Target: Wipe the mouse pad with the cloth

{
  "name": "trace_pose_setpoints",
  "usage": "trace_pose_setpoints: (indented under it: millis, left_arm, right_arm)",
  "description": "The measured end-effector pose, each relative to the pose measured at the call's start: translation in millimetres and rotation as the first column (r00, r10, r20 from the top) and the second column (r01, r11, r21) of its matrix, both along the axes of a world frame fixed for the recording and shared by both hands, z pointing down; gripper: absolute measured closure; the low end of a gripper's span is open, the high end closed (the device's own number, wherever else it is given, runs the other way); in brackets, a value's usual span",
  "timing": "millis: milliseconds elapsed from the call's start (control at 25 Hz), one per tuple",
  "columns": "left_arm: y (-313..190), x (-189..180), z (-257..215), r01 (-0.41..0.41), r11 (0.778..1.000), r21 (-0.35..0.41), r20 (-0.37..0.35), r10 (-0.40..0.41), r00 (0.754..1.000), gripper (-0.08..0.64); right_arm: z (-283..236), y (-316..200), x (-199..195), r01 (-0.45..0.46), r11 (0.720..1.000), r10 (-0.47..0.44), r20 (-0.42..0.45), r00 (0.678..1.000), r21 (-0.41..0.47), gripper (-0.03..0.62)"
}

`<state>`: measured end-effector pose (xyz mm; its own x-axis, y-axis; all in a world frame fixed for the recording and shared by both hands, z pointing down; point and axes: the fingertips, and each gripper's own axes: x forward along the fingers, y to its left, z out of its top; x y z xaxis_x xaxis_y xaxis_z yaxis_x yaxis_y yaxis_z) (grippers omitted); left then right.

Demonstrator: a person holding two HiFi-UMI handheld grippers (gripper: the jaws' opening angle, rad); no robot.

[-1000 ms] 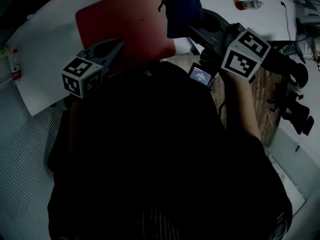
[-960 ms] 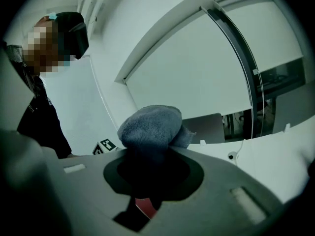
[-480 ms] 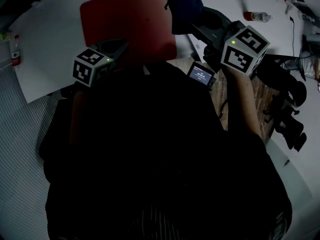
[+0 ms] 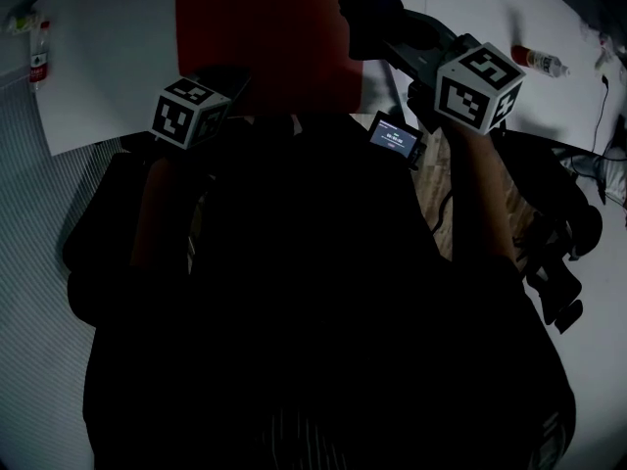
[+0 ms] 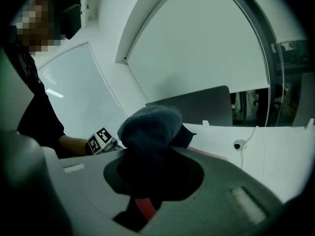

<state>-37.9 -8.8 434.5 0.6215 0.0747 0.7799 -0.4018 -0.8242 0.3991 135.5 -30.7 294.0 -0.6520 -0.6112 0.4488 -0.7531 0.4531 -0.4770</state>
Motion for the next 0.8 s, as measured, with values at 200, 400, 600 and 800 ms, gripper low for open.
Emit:
trace_pose_setpoints:
  millis: [200, 400, 600, 800]
  left_arm:
    - [-6.3, -13.9, 21.4, 0.048, 0.999, -0.024, 0.064, -0.047, 0.997, 0.557]
    - [-18.3, -21.3, 37.5, 0.072, 0.997, -0.011, 0.103, -0.07, 0.992, 0.556]
    - [-29.5, -21.8, 56.1, 0.101, 0.995, -0.008, 0.129, -0.099, 0.987, 0.555]
    - [-30.1, -41.8, 104.5, 0.113, 0.992, -0.048, 0.241, -0.098, 0.965, 0.557]
  right_arm:
    - [22.8, -14.9, -2.9, 0.046, 0.999, -0.047, -0.028, 0.999, -0.025, 0.523]
    - [48.8, -23.8, -7.2, 0.084, 0.995, -0.088, -0.056, 0.995, -0.062, 0.523]
    - [68.3, -33.8, -6.5, 0.11, 0.991, -0.117, -0.091, 0.989, -0.083, 0.523]
    - [89.0, -39.4, -10.7, 0.13, 0.985, -0.142, -0.098, 0.985, -0.117, 0.523]
